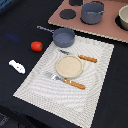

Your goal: Place the pan onto the stove and place the fish and sausage into the pan.

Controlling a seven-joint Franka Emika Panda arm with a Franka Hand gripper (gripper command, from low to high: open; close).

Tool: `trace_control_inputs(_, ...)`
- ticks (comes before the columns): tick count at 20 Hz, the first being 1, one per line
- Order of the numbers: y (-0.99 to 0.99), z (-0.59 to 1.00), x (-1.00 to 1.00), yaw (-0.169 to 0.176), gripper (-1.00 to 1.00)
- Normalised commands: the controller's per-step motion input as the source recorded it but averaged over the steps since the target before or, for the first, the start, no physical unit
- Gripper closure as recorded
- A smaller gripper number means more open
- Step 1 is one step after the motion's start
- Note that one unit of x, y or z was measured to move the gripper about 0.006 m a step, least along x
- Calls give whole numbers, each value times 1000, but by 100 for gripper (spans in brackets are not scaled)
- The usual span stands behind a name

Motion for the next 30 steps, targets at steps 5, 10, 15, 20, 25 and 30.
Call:
trace_control_inputs(5, -313, -195, 242, -20, -100)
trace_control_inputs(10, -415, -398, 272, -102, -100)
trace_control_inputs(15, -304, -424, 365, -133, -100)
trace_control_inputs(20, -117, -385, 334, -98, -100)
trace_control_inputs(25, 0, -388, 270, -77, -100)
trace_control_inputs(30, 0, -367, 200, -66, -100)
